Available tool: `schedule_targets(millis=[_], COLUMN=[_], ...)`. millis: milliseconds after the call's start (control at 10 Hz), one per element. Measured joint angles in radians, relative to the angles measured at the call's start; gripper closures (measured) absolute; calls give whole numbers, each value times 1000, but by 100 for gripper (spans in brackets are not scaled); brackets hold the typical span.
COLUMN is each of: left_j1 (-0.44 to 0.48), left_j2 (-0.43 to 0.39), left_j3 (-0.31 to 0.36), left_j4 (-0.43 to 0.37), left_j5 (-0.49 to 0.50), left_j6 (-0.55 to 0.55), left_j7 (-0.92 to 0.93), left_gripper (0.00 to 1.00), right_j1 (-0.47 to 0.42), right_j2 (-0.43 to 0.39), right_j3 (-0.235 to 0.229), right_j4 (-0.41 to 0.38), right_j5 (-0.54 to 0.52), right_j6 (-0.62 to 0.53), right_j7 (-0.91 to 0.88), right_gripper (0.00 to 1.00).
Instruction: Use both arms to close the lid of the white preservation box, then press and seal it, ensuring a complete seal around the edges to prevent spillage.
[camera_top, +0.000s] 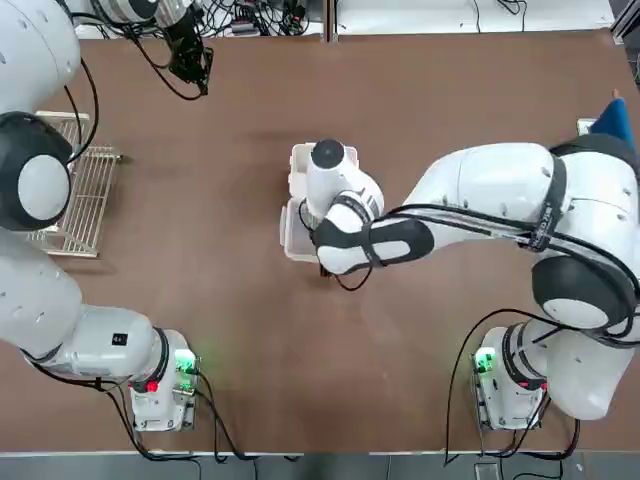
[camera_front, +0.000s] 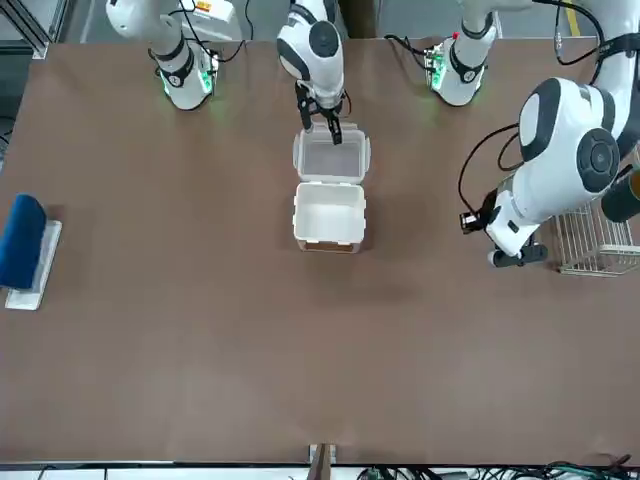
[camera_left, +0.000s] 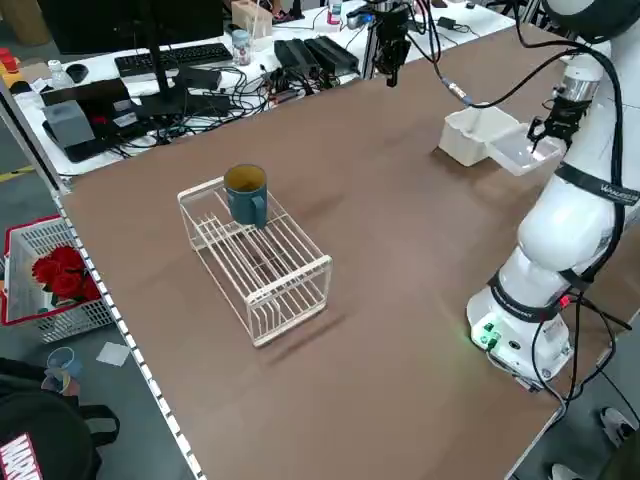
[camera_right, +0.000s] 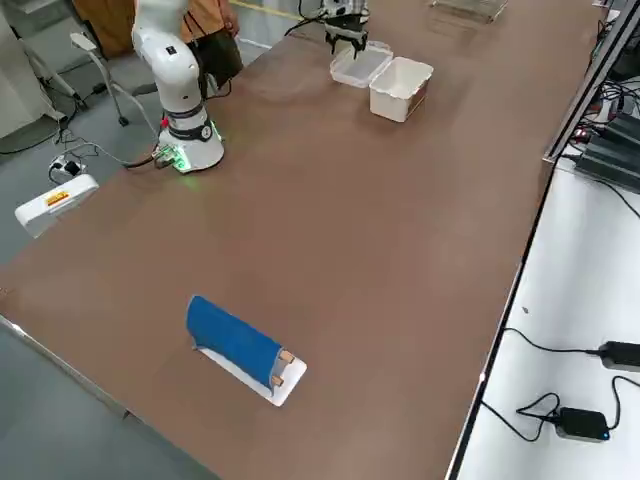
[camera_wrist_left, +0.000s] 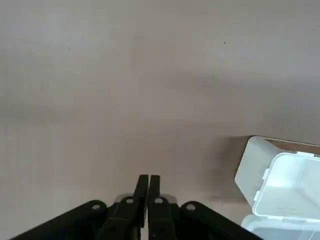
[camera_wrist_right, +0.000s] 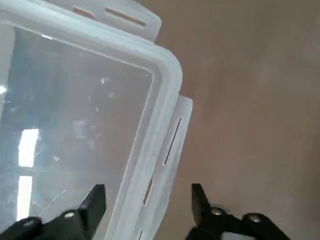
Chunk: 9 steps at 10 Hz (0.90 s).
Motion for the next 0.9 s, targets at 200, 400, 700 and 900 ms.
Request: schedule_targets(millis=[200,400,700,900], left_j1=[0,0,0,1], left_j2=[0,0,-1,-1], left_j3=[0,0,-1,0], left_j4=[0,0,0,1], left_j5=[0,0,0,0], left_j6=[0,0,1,1], left_j7=[0,0,0,0], left_gripper=[93,92,90,90], right_j1=[0,0,0,0], right_j2=[0,0,0,-1], right_j3=[-3,-4,-9,-11], right_j4=[0,0,0,0], right_j5=[0,1,2,10], right_j6=[0,-2,-5,-13], right_j7=[0,0,0,5], right_gripper=[60,70,85,90])
